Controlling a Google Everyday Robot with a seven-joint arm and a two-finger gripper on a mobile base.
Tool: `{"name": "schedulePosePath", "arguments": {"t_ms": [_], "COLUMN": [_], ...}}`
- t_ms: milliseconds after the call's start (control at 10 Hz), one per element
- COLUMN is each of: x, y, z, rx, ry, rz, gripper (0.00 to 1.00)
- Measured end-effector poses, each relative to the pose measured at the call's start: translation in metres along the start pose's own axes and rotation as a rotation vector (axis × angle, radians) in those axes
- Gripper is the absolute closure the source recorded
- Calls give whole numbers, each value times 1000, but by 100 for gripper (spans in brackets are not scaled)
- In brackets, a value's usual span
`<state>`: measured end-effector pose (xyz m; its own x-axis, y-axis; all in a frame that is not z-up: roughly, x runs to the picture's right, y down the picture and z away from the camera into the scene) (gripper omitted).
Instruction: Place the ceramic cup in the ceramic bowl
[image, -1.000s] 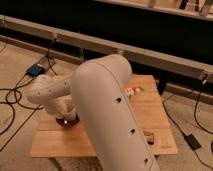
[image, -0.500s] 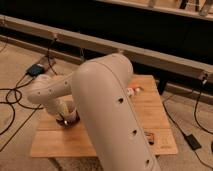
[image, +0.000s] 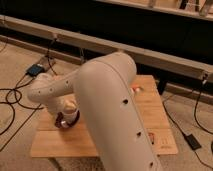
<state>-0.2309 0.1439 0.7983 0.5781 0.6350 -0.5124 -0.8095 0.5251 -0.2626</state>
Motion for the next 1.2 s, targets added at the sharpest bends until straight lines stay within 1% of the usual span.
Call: {"name": "schedulePosePath", "arguments": {"t_ms": [400,600,700,900,1000,1100,1200], "x": [-2,-3,-3,3,9,13,20], "y": [-11,-17,-24,-39,-52,-60,-70], "z": [-31,-50,-64,-84,-95,-102,-110], "rx": [11,11,16,32,38,35,23], "ry": [-33,-55,-71,-87,-93,-96,-98], "rz": [16,31,43,72,101,121,151], "gripper": [20,20,20,20,20,20,20]}}
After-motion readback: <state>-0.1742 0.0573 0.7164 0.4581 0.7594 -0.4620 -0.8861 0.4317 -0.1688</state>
